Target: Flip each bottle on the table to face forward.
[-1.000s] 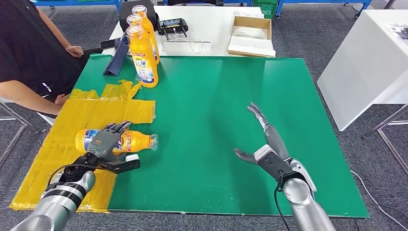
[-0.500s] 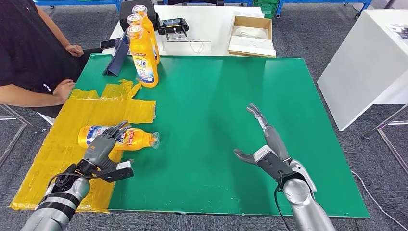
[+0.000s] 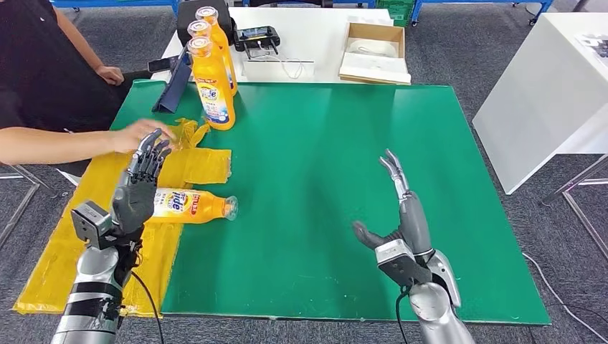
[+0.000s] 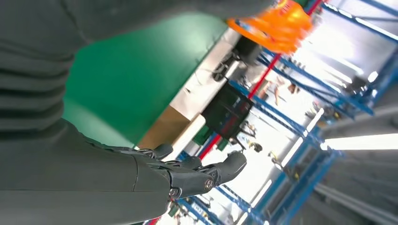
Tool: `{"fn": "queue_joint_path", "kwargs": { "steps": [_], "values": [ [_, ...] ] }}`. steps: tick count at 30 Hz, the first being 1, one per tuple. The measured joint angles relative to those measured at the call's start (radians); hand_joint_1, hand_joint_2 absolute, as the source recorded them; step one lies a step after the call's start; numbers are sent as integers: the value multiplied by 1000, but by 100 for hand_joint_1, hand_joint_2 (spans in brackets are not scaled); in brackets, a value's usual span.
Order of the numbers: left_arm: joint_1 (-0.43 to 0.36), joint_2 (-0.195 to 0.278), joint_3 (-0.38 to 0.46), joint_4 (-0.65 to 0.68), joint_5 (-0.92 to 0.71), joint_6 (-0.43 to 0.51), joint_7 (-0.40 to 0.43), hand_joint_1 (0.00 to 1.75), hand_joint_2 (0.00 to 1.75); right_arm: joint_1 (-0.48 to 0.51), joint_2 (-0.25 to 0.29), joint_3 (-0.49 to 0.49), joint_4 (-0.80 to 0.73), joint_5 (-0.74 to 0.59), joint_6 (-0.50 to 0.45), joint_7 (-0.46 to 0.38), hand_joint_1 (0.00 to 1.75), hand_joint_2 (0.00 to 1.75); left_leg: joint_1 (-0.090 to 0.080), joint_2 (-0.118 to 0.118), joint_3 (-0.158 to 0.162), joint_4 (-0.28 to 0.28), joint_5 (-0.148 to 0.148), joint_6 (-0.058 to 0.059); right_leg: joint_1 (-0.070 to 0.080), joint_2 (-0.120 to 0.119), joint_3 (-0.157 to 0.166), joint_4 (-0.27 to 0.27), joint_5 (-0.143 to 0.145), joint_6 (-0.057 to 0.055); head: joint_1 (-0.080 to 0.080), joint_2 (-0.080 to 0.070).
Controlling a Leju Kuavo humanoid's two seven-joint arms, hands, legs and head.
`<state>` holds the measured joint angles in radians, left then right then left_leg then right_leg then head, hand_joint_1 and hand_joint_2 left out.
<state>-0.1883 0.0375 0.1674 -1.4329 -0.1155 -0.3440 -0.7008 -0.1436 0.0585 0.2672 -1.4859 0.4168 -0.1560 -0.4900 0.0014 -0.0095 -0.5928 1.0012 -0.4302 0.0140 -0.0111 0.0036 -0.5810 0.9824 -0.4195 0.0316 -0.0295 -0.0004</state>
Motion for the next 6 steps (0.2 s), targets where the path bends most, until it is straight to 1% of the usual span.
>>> {"fn": "queue_joint_path", "kwargs": {
  "steps": [6],
  "values": [
    [23, -39, 2, -69, 20, -46, 0, 0, 0, 43, 32, -35, -71, -15, -9, -38, 0, 0, 0, -1, 0, 0, 0, 0, 0, 0, 0, 0, 0, 0, 0, 0]
  ]
}}
